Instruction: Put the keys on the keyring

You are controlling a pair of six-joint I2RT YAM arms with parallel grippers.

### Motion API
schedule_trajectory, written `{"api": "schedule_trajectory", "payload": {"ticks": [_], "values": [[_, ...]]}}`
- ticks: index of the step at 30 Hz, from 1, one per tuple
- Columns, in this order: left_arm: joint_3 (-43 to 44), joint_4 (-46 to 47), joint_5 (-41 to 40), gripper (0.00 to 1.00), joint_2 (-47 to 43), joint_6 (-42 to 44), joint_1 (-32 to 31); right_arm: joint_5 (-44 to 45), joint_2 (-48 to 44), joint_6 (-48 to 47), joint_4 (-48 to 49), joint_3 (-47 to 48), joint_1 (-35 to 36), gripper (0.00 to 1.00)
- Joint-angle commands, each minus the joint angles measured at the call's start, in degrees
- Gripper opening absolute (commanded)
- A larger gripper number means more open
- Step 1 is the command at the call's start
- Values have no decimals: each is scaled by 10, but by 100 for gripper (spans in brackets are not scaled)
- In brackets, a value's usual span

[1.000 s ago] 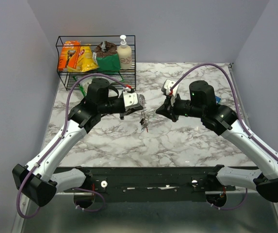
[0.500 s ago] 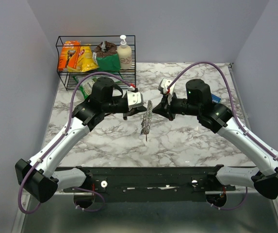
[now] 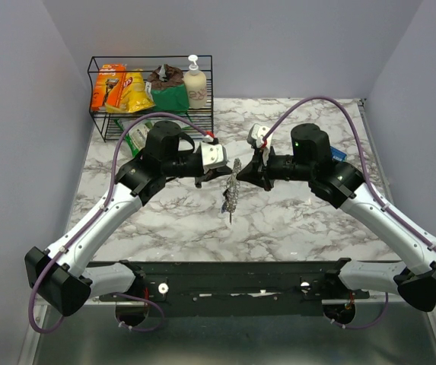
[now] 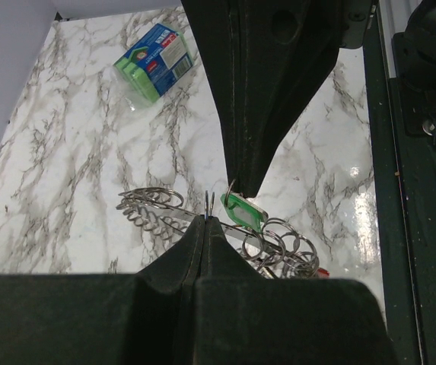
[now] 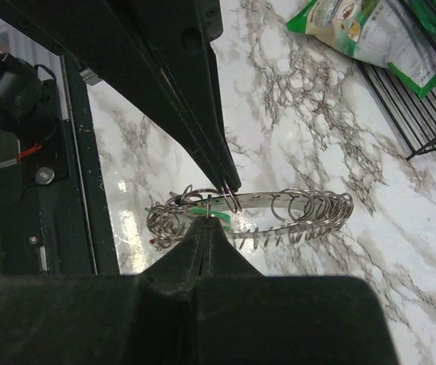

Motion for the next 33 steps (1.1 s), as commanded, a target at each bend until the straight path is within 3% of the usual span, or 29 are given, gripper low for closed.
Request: {"api": "schedule_trajectory", "payload": {"ticks": [1, 33], "values": [[11, 30, -1, 0, -9, -1, -5, -16, 3, 7, 14, 5, -2, 1], [1, 23, -16, 0, -10, 7, -11, 12, -6, 9, 28, 13, -2, 1]]}}
